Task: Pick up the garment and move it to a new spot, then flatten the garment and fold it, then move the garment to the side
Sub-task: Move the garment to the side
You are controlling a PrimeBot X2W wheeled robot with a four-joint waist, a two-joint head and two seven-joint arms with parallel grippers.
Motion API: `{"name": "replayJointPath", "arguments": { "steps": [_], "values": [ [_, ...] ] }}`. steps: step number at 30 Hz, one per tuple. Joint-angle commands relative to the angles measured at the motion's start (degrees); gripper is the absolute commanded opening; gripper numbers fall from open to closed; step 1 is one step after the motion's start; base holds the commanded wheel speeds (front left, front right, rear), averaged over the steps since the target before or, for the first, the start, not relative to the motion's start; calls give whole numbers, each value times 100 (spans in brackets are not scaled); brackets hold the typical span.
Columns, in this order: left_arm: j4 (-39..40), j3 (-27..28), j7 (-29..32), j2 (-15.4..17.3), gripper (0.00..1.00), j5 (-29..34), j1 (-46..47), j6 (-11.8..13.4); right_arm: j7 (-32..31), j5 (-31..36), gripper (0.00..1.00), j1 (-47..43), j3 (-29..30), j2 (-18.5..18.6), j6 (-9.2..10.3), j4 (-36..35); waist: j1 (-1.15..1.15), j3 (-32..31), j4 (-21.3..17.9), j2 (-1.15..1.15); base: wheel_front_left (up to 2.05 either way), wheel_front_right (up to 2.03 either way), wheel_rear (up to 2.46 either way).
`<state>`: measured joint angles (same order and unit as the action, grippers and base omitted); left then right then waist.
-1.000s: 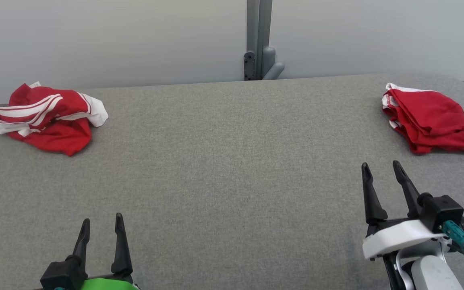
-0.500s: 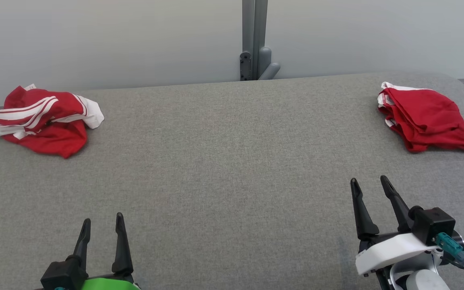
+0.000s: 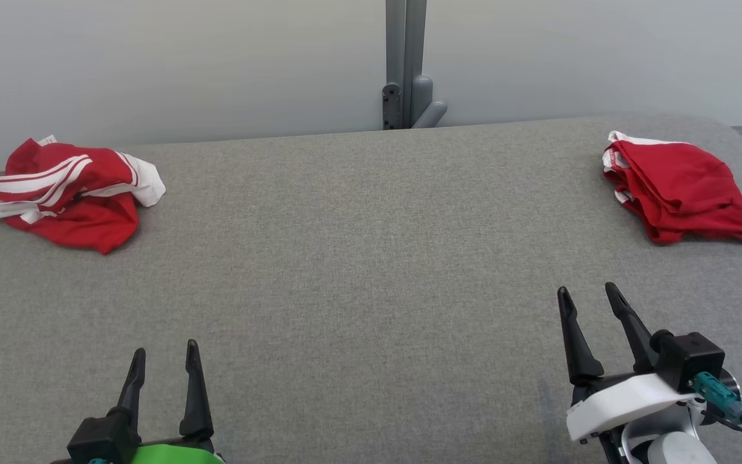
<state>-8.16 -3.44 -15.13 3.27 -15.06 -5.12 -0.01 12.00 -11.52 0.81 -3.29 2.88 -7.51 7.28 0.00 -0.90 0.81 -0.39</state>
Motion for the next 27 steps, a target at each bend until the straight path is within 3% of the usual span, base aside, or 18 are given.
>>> {"name": "replayJointPath", "arguments": {
  "steps": [1,8,13,27],
  "values": [
    [-3,24,-1,2,100,36,58,-23,-14,-17,100,-54,2,3,4,2,0,-2,12,39,0,0,0],
    [-9,23,-1,-7,100,59,89,-45,-10,59,100,-89,8,3,4,-39,0,-15,200,39,0,0,0],
    [-4,63,-1,4,100,101,130,-48,-14,94,100,-129,-35,4,4,-68,0,-54,588,39,0,0,0],
    [-5,159,19,208,100,160,-154,-30,79,-119,100,-286,-259,2,4,51,0,-268,2689,39,0,0,0]
  ]
}}
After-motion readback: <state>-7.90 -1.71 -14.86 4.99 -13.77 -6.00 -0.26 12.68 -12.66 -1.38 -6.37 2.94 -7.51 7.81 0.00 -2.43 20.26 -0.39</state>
